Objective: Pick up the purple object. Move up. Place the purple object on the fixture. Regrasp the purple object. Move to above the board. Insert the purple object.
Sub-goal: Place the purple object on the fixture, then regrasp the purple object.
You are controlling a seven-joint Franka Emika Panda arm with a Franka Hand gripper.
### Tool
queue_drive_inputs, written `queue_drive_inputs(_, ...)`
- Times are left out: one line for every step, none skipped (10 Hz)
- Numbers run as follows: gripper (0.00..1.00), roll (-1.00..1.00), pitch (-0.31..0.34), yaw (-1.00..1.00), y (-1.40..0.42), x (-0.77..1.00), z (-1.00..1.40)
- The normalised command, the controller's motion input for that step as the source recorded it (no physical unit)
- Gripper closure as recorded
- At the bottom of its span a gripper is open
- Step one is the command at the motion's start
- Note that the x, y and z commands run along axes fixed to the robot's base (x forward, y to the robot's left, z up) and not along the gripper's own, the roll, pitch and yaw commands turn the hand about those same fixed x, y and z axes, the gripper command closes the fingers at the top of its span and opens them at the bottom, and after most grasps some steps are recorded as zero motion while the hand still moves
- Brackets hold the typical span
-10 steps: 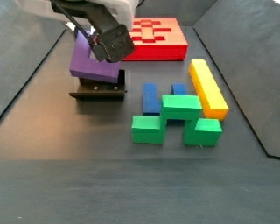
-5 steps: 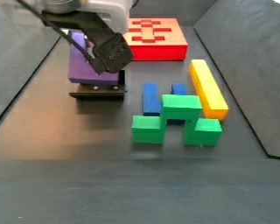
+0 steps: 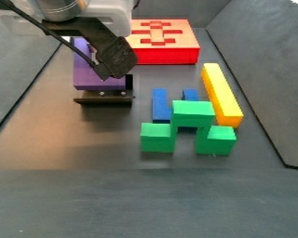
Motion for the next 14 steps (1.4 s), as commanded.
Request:
queue_drive_inputs(1.00, 0.00, 0.000, 0.00, -0.13, 0.35, -0.27)
queue_drive_inputs(1.00, 0.00, -0.006, -0.01, -0.11, 0.31, -0.37)
queue_drive_inputs(1.00, 0.00, -0.020, -0.05, -0.10, 0.24, -0.36)
queue_drive_inputs(1.00, 0.05, 0.000, -0.06, -0.04, 0.19, -0.25)
queue_drive_inputs(1.00, -0.02, 0.000, 0.00, 0.00, 0.00, 0.00)
queue_drive_inputs(1.00, 0.02, 0.000, 0.00, 0.00, 0.00, -0.03)
queue_drive_inputs(1.00, 0.09, 0.211, -0.06, 0.15, 0.00, -0.10)
queue_drive_inputs(1.00, 0.13, 0.229, -0.04, 0.07, 0.00, -0.03)
queue_drive_inputs(1.00, 0.05, 0.066, 0.00, 0.00, 0.00, -0.01)
queue_drive_inputs(1.00, 0.01, 0.000, 0.00, 0.00, 0.00, 0.00)
queue_drive_inputs(1.00, 0.05, 0.000, 0.00, 0.00, 0.00, 0.00)
queue_drive_inputs(1.00, 0.06, 0.000, 0.00, 0.00, 0.00, 0.00)
queue_drive_inputs(0.00, 0.00, 0.000, 0.00, 0.00, 0.00, 0.00)
queue_drive_inputs(0.00, 1.00, -0.086, 0.06, -0.56, -0.16, 0.41)
